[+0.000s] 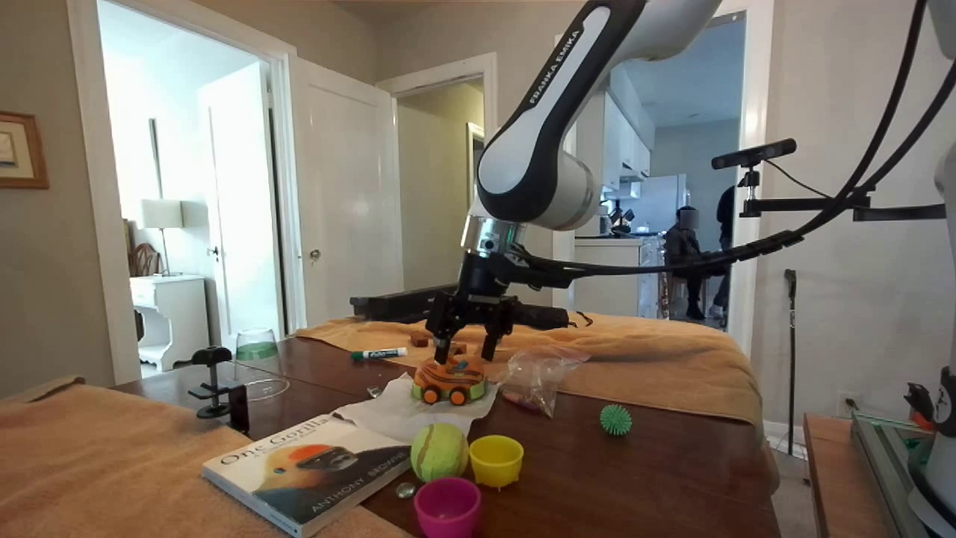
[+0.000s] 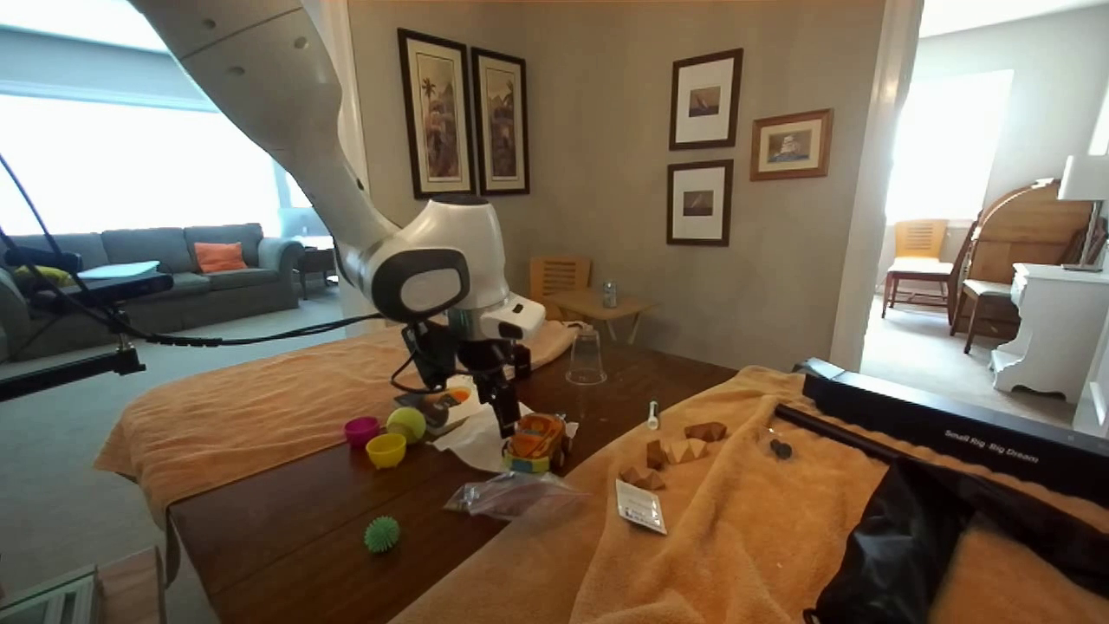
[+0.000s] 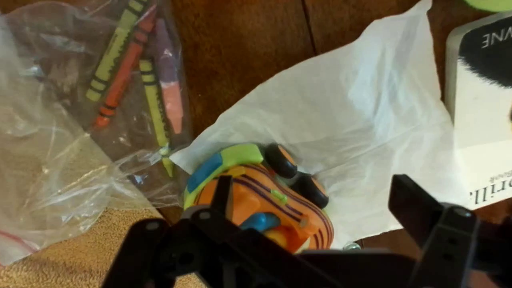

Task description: Use the white paper towel to wipe the table.

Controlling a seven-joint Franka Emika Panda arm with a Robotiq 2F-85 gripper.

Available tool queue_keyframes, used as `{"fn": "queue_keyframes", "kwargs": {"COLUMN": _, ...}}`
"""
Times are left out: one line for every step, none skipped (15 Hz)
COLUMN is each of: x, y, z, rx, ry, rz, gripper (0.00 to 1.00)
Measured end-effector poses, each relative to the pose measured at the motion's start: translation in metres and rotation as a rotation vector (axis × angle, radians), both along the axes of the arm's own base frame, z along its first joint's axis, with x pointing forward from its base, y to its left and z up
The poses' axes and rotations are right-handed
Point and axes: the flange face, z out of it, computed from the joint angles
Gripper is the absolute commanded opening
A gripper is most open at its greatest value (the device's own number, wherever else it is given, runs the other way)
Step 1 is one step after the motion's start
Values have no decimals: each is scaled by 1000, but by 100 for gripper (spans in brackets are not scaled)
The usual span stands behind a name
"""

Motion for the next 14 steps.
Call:
{"fn": "queue_keyframes", "kwargs": {"x": -1, "y": 5, "z": -5, "rx": -1, "ry": 2, "rz": -18, "gripper": 100}}
{"fn": "queue_keyframes", "kwargs": {"x": -1, "y": 11, "z": -10, "rx": -4, "ry": 4, "rz": -35, "gripper": 100}}
{"fn": "queue_keyframes", "kwargs": {"x": -3, "y": 17, "z": -14, "rx": -10, "ry": 8, "rz": -48, "gripper": 100}}
{"fn": "queue_keyframes", "kwargs": {"x": -4, "y": 24, "z": -18, "rx": -19, "ry": 14, "rz": -59, "gripper": 100}}
{"fn": "queue_keyframes", "kwargs": {"x": -6, "y": 30, "z": -22, "rx": -28, "ry": 21, "rz": -68, "gripper": 100}}
{"fn": "queue_keyframes", "kwargs": {"x": -8, "y": 37, "z": -25, "rx": -37, "ry": 27, "rz": -73, "gripper": 100}}
{"fn": "queue_keyframes", "kwargs": {"x": -10, "y": 43, "z": -29, "rx": -46, "ry": 32, "rz": -75, "gripper": 100}}
{"fn": "queue_keyframes", "kwargs": {"x": -12, "y": 50, "z": -32, "rx": -50, "ry": 35, "rz": -68, "gripper": 100}}
{"fn": "queue_keyframes", "kwargs": {"x": -13, "y": 56, "z": -35, "rx": -54, "ry": 35, "rz": -53, "gripper": 100}}
{"fn": "queue_keyframes", "kwargs": {"x": -14, "y": 61, "z": -38, "rx": -57, "ry": 27, "rz": -38, "gripper": 100}}
{"fn": "queue_keyframes", "kwargs": {"x": -14, "y": 66, "z": -41, "rx": -56, "ry": 18, "rz": -24, "gripper": 100}}
{"fn": "queue_keyframes", "kwargs": {"x": -13, "y": 70, "z": -45, "rx": -55, "ry": 11, "rz": -13, "gripper": 100}}
{"fn": "queue_keyframes", "kwargs": {"x": -12, "y": 72, "z": -48, "rx": -55, "ry": 4, "rz": -2, "gripper": 100}}
{"fn": "queue_keyframes", "kwargs": {"x": -10, "y": 73, "z": -51, "rx": -57, "ry": -1, "rz": 10, "gripper": 100}}
